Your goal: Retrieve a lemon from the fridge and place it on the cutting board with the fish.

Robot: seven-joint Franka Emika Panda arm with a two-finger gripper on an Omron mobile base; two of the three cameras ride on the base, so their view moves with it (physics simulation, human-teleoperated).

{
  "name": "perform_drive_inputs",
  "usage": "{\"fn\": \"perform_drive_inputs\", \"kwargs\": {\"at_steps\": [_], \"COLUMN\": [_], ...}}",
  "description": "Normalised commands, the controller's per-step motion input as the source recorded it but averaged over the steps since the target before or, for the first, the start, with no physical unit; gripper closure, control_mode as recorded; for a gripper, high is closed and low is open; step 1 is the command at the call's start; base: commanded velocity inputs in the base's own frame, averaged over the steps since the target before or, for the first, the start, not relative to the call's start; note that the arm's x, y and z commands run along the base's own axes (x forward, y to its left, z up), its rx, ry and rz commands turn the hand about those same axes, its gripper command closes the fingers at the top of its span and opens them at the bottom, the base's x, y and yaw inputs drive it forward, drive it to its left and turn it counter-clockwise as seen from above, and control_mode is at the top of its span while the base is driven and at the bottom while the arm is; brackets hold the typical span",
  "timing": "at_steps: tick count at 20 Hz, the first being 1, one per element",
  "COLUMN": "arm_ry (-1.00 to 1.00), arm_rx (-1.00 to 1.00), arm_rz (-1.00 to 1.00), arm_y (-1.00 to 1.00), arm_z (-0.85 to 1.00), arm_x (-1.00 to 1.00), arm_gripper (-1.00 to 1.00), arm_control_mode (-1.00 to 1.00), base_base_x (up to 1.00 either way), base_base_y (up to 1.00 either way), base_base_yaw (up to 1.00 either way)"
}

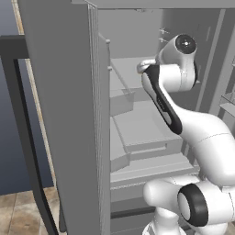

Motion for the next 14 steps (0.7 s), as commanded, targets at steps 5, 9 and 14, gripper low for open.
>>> {"fn": "perform_drive_inputs", "kwargs": {"at_steps": [5,9,14], "arm_ry": [0.1,0.04,0.0], "arm_rx": [0.0,0.0,0.0], "arm_rz": [0.0,0.0,0.0], "arm_y": [0.0,0.0,0.0], "arm_z": [-0.15,-0.25,-0.08], "arm_x": [0.03,0.26,0.34], "arm_gripper": [-1.0,-1.0,-1.0], "arm_control_mode": [-1.0,-1.0,-1.0], "base_base_x": [0.0,0.0,0.0], "base_base_y": [0.0,0.0,0.0], "base_base_yaw": [0.0,0.0,0.0]}}
